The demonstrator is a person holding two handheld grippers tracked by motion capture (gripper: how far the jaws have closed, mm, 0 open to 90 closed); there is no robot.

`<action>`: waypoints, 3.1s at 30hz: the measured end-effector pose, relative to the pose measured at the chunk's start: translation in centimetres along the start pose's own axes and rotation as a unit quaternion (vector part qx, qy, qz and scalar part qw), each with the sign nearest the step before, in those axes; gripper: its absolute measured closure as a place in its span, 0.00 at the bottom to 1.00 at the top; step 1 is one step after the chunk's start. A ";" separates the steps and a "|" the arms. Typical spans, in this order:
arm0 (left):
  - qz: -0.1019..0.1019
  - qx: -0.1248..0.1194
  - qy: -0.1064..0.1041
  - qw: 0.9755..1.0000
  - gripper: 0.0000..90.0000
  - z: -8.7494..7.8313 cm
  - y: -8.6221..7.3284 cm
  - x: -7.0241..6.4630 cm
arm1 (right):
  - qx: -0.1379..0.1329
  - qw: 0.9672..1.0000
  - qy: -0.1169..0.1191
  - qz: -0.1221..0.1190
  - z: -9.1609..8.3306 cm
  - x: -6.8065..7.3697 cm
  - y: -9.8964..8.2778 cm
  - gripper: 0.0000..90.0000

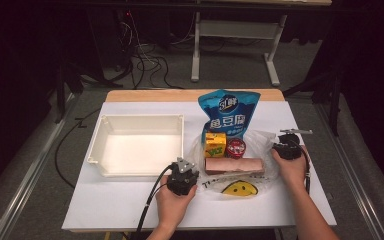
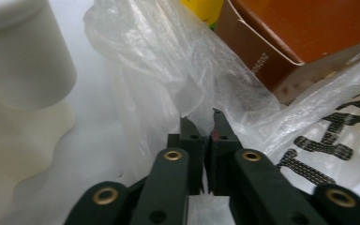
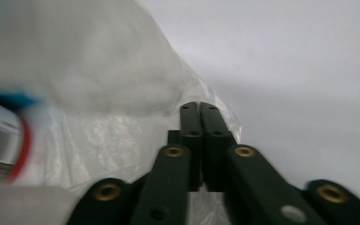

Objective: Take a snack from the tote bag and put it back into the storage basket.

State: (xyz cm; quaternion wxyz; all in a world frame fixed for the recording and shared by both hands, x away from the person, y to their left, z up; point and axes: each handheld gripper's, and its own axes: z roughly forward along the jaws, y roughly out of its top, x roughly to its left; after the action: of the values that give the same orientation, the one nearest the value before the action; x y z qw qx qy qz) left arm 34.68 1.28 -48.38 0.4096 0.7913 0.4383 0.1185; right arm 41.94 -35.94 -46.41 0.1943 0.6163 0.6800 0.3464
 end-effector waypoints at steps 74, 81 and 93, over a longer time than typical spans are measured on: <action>0.032 0.000 -0.010 0.999 0.99 -0.3 -0.4 -0.5 | -0.103 0.995 0.017 0.003 -12.2 1.2 -6.9 0.64; 0.038 0.000 -0.007 0.999 0.98 -0.3 -0.5 -0.6 | -0.156 0.987 0.023 -0.031 -14.1 2.9 -4.0 0.55; 0.038 -0.001 -0.007 0.999 0.98 -0.3 -0.5 -0.6 | -0.168 0.980 0.068 -0.086 -10.5 6.7 3.8 0.47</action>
State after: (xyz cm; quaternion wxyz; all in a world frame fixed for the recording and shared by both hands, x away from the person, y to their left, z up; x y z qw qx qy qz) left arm 33.87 1.11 -48.44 0.4082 0.8079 0.4051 0.1288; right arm 36.25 -31.84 -35.39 0.2775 0.4888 0.6744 0.4788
